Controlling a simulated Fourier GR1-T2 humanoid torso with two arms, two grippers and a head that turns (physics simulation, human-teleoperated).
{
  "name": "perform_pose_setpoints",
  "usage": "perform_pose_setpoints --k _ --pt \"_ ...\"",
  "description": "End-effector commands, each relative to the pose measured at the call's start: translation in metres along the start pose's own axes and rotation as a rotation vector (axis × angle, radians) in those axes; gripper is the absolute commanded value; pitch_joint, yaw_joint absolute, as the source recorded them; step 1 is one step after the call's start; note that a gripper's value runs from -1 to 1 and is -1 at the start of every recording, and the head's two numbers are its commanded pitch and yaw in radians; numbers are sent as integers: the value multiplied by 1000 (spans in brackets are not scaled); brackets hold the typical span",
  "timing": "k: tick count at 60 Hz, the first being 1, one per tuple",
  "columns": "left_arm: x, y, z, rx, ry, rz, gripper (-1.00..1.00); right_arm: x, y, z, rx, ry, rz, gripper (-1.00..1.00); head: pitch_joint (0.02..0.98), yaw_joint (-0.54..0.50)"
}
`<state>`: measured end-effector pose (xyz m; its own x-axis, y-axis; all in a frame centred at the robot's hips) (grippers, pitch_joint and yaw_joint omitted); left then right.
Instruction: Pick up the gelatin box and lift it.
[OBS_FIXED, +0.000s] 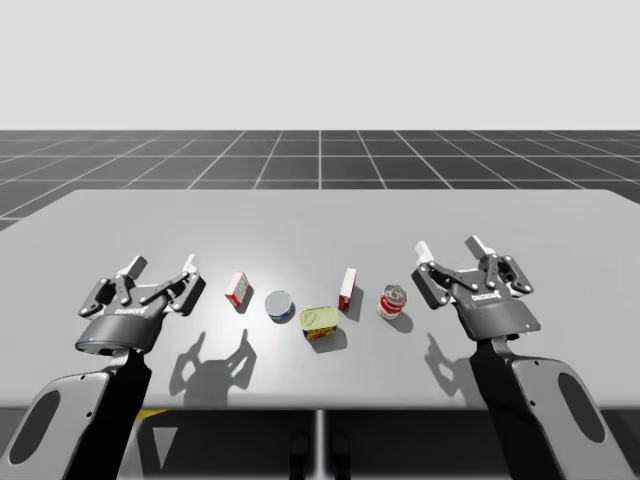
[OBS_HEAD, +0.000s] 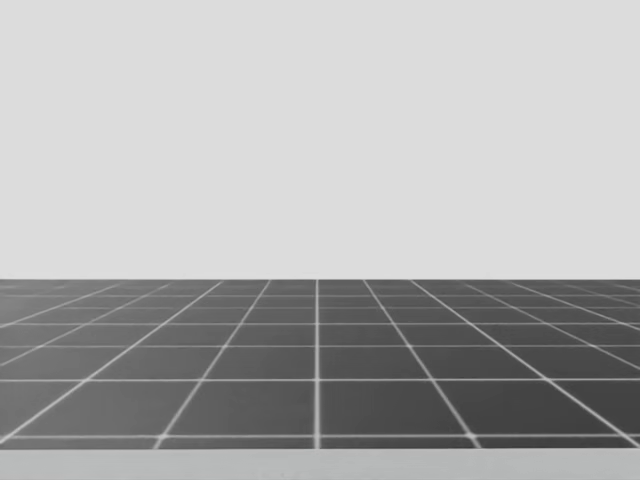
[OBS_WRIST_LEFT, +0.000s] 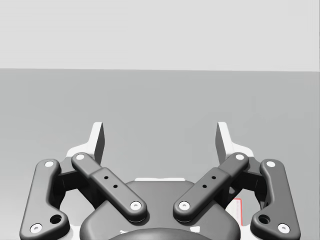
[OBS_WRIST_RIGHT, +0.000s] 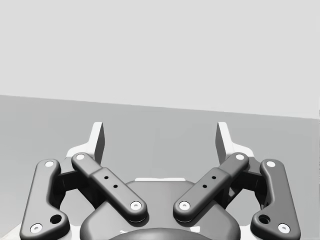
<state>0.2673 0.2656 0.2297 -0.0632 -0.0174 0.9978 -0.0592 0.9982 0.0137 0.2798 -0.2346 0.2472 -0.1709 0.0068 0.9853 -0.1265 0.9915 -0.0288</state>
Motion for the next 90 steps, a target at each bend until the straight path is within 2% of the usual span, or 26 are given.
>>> perform_pose_setpoints --k 1,6,9,15,27,40,53,62,74,86,90 --pt "0 -1 0 -3 0 -2 -1000 1 2 2 -16 -5 -38 -1000 60 -8" --pt "0 -2 0 -4 -1 -1 -1000 3 1 2 38 -16 -57 -1000 69 -10" --pt "0 -2 1 -4 -1 -1 -1000 3 0 1 41 -5 -47 -1000 87 -11" --pt "0 -2 1 -5 1 -1 -1000 3 0 0 42 0 -47 -1000 141 -11" --pt "1 -3 2 -8 2 -4 -1000 1 0 -2 25 15 -37 -1000 339 4" --pt "1 -3 2 -11 4 -8 -1000 1 0 -2 21 20 -29 -1000 508 32" --pt "0 -3 3 -17 6 -12 -1000 -2 0 -3 17 32 -10 -1000 661 130" --pt "-1 -3 2 -21 10 -22 -1000 -3 1 -3 20 37 -2 -1000 749 254" --pt "0 -3 2 -26 12 -24 -1000 -4 4 -3 23 42 4 -1000 798 345" --pt "0 -6 2 -42 16 -19 -1000 -5 5 -4 22 44 7 -1000 794 343" --pt "1 -9 3 -51 13 1 -1000 -6 4 -4 21 45 7 -1000 788 335"
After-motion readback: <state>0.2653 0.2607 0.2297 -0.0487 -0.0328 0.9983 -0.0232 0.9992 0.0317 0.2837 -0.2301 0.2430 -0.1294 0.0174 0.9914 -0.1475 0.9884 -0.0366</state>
